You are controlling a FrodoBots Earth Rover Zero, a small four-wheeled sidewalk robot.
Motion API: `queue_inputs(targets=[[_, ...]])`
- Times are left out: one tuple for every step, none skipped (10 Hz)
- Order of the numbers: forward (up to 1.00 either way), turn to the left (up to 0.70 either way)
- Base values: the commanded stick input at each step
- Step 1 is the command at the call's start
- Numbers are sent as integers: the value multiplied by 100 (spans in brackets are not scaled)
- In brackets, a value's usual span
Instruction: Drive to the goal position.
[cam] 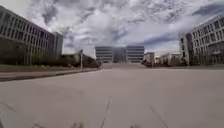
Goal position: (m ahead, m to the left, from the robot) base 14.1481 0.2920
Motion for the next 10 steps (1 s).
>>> queue_inputs(targets=[[100,0],[100,0],[100,0],[100,0],[100,0],[100,0],[100,0],[100,0],[100,0],[100,0]])
